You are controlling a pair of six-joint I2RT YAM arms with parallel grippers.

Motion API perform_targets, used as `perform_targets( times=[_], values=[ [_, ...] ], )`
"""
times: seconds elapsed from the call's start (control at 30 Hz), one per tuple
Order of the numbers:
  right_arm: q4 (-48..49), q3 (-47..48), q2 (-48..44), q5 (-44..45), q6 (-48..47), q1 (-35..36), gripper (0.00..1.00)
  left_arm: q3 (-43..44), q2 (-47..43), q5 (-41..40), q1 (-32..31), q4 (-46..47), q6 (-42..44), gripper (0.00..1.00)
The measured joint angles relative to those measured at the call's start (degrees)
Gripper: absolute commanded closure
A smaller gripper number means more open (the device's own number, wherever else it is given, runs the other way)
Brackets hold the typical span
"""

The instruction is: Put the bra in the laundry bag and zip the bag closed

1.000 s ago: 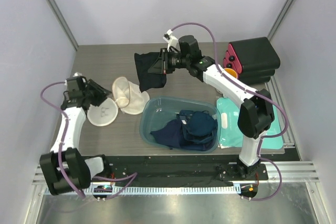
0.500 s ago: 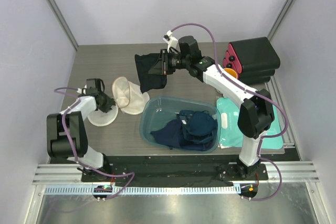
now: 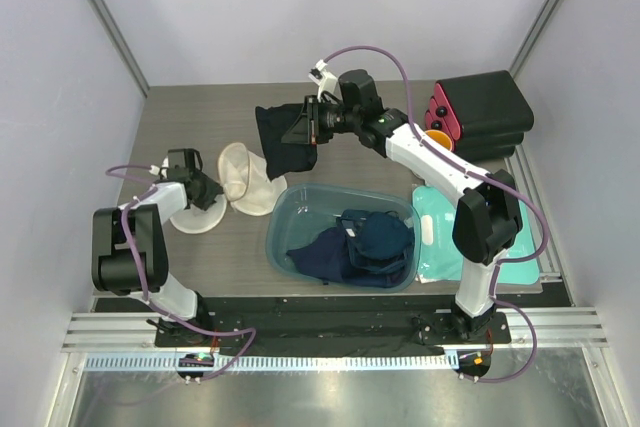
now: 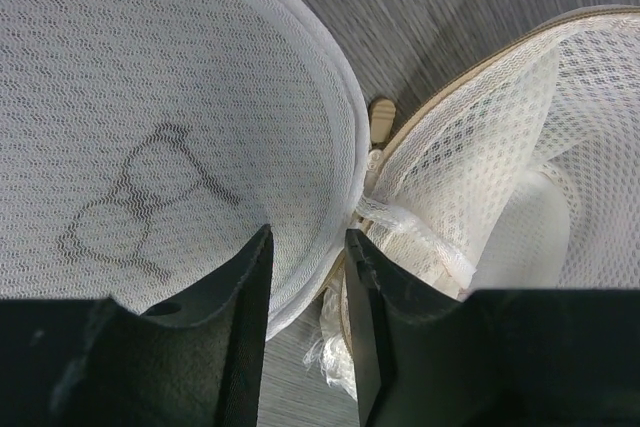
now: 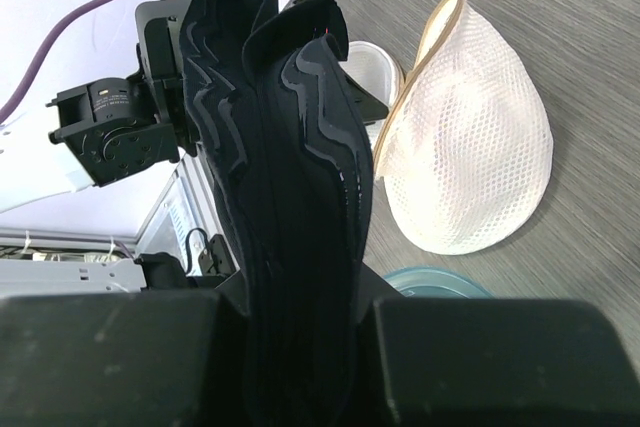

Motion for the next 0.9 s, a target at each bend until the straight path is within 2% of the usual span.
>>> perform_targets(
  times=[0.2, 0.33, 0.47, 0.5, 0.57, 0.77, 0.9],
  values=[
    [0.0, 0.0, 0.0, -0.3, 0.0, 0.0, 0.99, -0.1, 0.0, 1.0, 0.0, 1.8, 0.0, 0.59],
    [0.0, 0.0, 0.0, -0.4, 0.0, 0.2, 0.99, 0.0, 0.9, 2.6, 0.0, 3.9, -0.1, 0.6],
    [-0.2, 0.1, 0.0, -0.5, 0.1, 0.9, 0.99, 1.1, 2.9, 3.4, 0.0, 4.7, -0.5, 0.71],
    [-0.2, 0.3, 0.1, -0.5, 0.1, 1.2, 0.99, 1.3, 3.5, 3.7, 0.0, 5.0, -0.7, 0.85],
    [-0.5, 1.0, 0.5, -0.4, 0.1, 1.9, 0.99, 1.5, 4.1, 3.8, 0.0, 5.7, -0.8, 1.0],
    [-1.7, 6.9, 4.4, 0.3, 0.0, 5.0, 0.99, 1.5, 4.2, 3.3, -0.2, 5.4, 0.0, 1.0],
    [-4.8, 13.5, 9.2, 2.9, -0.9, 7.9, 0.99, 0.0, -2.0, -0.2, -2.4, 3.4, 1.5, 1.0]
  ],
)
